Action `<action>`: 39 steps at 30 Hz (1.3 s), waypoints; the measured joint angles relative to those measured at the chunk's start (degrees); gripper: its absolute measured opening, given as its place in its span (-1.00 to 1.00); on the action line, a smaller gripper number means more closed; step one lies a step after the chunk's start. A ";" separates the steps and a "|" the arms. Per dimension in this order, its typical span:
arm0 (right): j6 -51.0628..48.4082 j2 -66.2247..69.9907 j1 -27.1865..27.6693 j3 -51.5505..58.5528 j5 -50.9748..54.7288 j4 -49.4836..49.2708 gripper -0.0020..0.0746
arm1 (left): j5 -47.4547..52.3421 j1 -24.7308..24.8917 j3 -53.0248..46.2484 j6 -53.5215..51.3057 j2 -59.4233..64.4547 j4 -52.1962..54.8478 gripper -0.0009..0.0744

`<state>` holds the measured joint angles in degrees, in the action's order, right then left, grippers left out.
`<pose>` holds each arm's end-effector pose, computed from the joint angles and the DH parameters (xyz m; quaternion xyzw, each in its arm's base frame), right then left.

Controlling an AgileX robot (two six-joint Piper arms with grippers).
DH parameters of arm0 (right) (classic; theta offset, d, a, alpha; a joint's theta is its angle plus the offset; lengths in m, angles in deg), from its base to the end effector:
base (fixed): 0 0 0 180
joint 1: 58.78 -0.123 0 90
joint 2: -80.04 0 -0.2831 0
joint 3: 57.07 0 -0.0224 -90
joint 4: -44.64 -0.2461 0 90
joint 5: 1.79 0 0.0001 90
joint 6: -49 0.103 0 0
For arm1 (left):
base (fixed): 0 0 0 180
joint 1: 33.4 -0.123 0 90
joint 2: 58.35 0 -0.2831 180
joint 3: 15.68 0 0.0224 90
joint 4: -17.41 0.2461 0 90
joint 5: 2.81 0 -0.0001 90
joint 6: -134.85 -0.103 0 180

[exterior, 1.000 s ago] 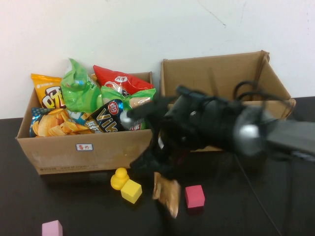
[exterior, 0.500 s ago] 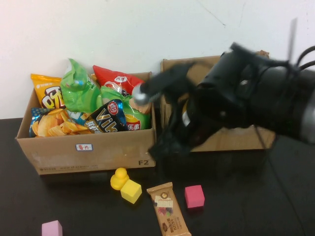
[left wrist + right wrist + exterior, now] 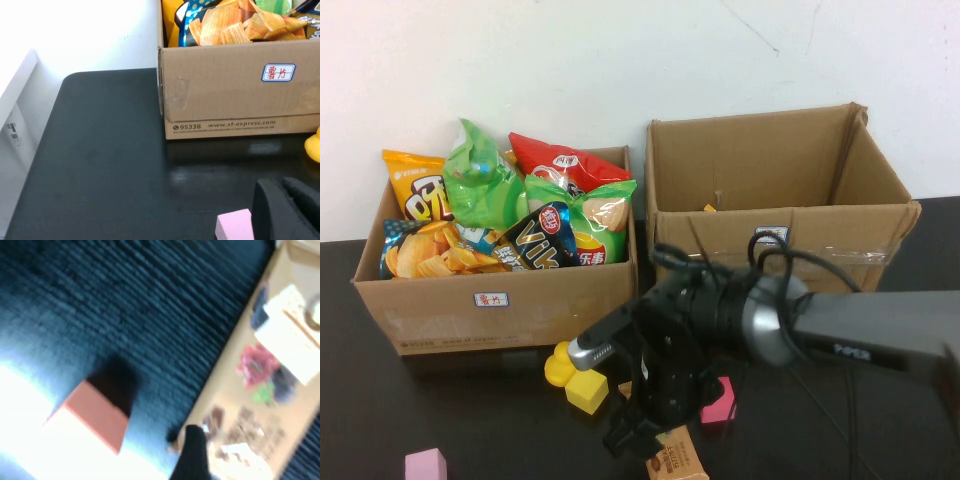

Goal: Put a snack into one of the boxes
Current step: Pick up the biscuit

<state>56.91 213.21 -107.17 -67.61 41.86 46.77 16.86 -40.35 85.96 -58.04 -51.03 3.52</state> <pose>0.2924 0.3253 0.1156 -0.3545 0.9273 0.0437 0.1121 0.0627 -0.0008 0.1736 -0.0249 0.7917 0.0038 0.6104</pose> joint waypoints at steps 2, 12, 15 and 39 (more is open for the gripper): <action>0.32 1.47 0.00 0.00 -1.86 -0.31 0.51 | 0.00 0.00 0.00 0.00 0.00 0.03 -0.98; 2.51 5.91 0.00 -0.37 -5.16 -1.62 0.52 | 0.00 0.00 0.00 0.00 0.00 0.12 -0.98; 2.51 6.18 0.00 -0.75 -5.16 -1.62 0.52 | 0.00 0.00 0.00 0.00 0.00 0.12 -0.98; 1.70 0.13 0.59 -0.20 -1.45 1.73 -0.81 | 0.00 0.00 0.00 0.00 0.00 0.12 -0.98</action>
<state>58.61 213.34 -106.58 -67.81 40.41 48.49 16.86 -40.35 85.96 -58.04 -51.03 3.64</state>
